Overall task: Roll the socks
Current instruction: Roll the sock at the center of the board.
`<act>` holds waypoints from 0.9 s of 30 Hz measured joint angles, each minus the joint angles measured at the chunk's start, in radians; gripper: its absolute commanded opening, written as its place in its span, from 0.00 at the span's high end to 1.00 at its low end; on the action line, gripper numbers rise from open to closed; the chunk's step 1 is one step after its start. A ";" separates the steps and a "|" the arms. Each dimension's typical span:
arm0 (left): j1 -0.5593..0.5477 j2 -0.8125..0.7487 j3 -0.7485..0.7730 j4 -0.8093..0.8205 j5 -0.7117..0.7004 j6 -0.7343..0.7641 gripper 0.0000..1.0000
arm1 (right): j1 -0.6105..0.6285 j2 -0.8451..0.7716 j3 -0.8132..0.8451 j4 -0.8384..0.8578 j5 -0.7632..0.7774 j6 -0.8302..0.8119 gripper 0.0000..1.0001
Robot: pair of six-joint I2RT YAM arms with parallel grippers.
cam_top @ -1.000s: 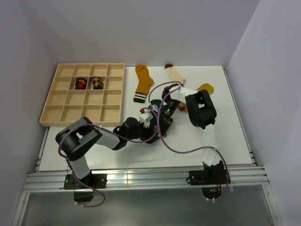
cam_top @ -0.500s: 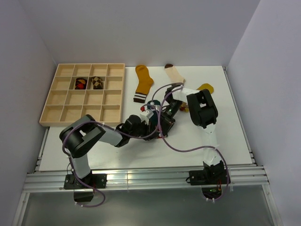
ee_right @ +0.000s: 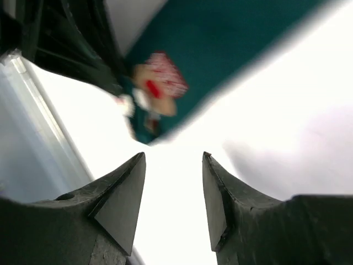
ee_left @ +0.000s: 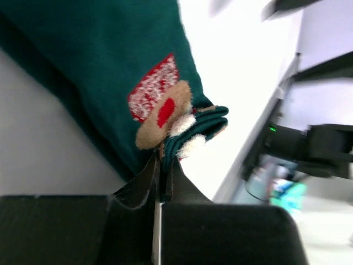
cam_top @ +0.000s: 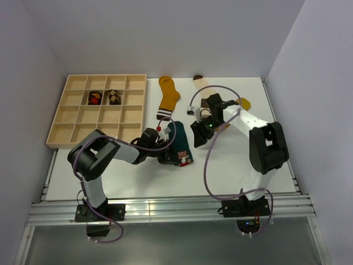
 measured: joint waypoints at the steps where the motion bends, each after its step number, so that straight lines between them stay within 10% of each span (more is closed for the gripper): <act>1: 0.010 0.001 -0.006 -0.007 0.024 -0.024 1.00 | -0.008 -0.040 -0.021 0.029 0.013 0.000 0.46; 8: 0.047 0.031 -0.003 -0.112 0.180 -0.201 1.00 | -0.002 -0.383 -0.304 0.286 0.136 -0.072 0.41; 16: 0.055 0.065 0.101 -0.346 0.224 -0.271 1.00 | 0.280 -0.710 -0.734 0.599 0.280 -0.241 0.35; 27: 0.066 0.084 0.151 -0.410 0.223 -0.261 1.00 | 0.558 -0.792 -0.931 0.874 0.449 -0.377 0.36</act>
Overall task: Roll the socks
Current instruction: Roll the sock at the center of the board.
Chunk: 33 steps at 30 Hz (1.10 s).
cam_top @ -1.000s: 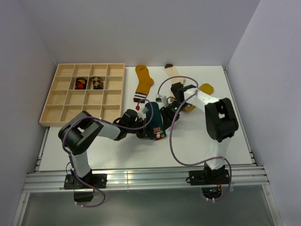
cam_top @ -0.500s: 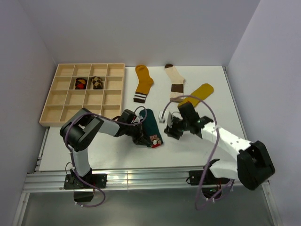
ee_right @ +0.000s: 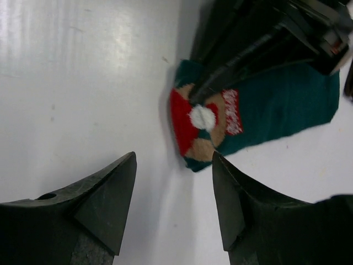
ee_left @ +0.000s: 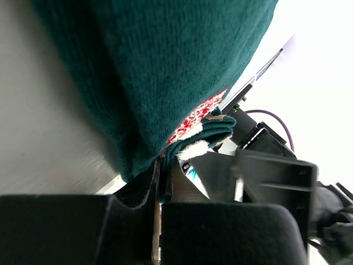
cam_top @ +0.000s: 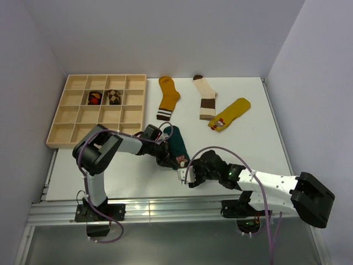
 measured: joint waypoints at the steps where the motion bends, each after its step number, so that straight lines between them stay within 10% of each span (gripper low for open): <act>1: 0.000 0.001 0.001 -0.003 0.000 0.002 1.00 | 0.026 0.001 -0.019 0.021 0.021 -0.014 0.36; 19: 0.003 0.036 0.061 -0.083 0.031 0.095 1.00 | 0.144 0.260 -0.103 0.465 0.266 -0.201 0.43; 24: 0.003 0.045 0.076 -0.106 0.042 0.122 0.99 | 0.154 0.311 -0.103 0.512 0.284 -0.233 0.62; 33: -0.003 0.048 0.123 -0.209 0.027 0.181 0.68 | 0.156 0.299 -0.056 0.368 0.271 -0.219 0.86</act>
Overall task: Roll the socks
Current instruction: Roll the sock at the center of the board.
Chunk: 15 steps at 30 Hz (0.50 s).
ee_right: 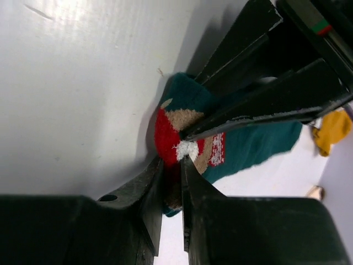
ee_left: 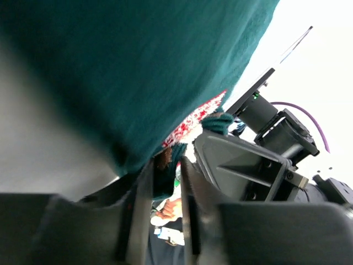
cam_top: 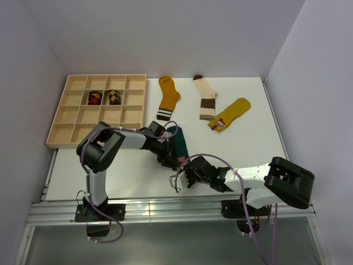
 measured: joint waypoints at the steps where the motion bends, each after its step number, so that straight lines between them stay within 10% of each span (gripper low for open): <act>1: -0.001 0.000 0.011 -0.019 -0.005 0.008 0.65 | 0.000 -0.018 0.014 -0.047 -0.014 0.013 0.86; 15: -0.014 -0.047 0.087 -0.093 -0.197 0.063 0.56 | -0.062 -0.149 0.166 -0.602 -0.265 0.182 0.86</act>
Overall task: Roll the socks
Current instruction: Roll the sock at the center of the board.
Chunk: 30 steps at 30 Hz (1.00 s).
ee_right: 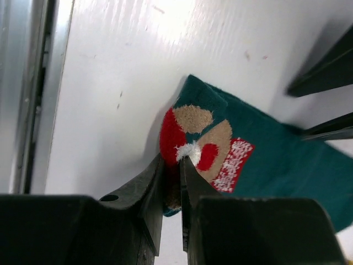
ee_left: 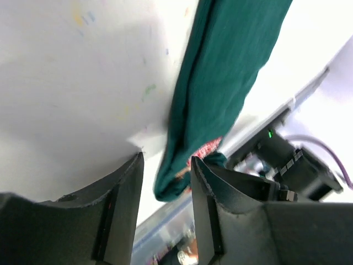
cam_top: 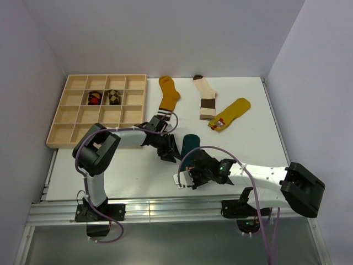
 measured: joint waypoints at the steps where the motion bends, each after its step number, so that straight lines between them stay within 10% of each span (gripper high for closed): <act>1: 0.000 -0.011 0.000 0.002 -0.029 0.000 0.57 | -0.020 0.003 0.005 -0.020 -0.026 0.003 0.86; 19: -0.059 -0.427 -0.359 0.315 -0.553 -0.056 0.58 | -0.601 0.858 0.849 -0.915 -0.599 -0.290 0.81; 30: -0.301 -0.419 -0.331 0.515 -0.745 0.367 0.50 | -0.707 1.041 0.972 -1.077 -0.702 -0.195 0.83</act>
